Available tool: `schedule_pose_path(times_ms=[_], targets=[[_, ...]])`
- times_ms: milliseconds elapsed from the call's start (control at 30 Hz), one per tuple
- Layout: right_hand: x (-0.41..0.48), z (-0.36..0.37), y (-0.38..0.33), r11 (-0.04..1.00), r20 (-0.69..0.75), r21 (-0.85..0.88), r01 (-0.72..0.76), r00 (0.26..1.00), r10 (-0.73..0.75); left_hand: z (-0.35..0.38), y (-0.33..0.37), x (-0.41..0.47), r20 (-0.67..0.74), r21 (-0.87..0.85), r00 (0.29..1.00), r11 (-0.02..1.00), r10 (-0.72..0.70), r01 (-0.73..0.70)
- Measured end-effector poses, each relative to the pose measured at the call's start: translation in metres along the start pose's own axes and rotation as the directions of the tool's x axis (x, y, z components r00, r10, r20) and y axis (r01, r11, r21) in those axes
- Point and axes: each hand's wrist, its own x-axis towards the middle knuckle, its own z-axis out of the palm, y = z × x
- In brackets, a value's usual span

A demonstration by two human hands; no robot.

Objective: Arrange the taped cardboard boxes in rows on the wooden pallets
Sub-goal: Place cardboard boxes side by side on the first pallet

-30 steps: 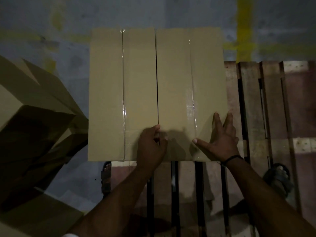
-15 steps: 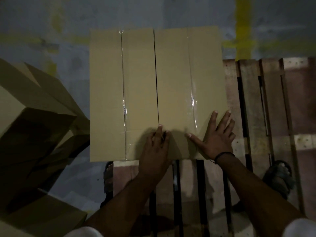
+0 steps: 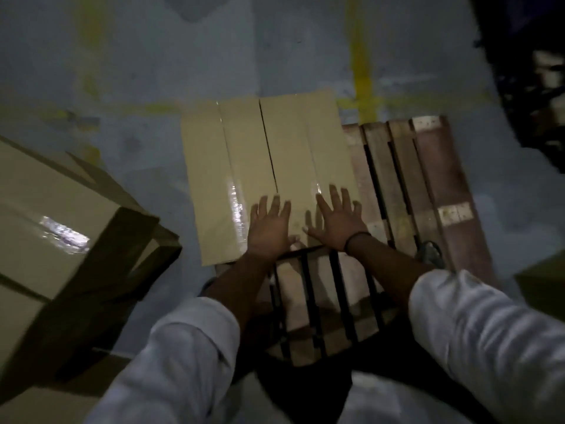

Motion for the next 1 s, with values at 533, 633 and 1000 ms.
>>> schedule_pose_path(times_ms=[533, 633, 1000], targets=[[-0.19, -0.096, -0.194, 0.998, -0.292, 0.049, 0.03, 0.956, -0.014, -0.164, -0.111, -0.224, -0.172, -0.181, 0.973, 0.976, -0.152, 0.121], [-0.211, -0.086, -0.207, 0.995, -0.299, 0.044, 0.092, 0.951, -0.075, -0.154, -0.114, -0.266, -0.189, -0.197, 0.955, 0.961, -0.23, 0.193], [-0.367, 0.011, -0.185, 0.927, -0.427, 0.105, 0.359, 0.859, -0.284, -0.092, -0.014, -0.443, -0.366, -0.268, 0.858, 0.923, -0.361, 0.274]])
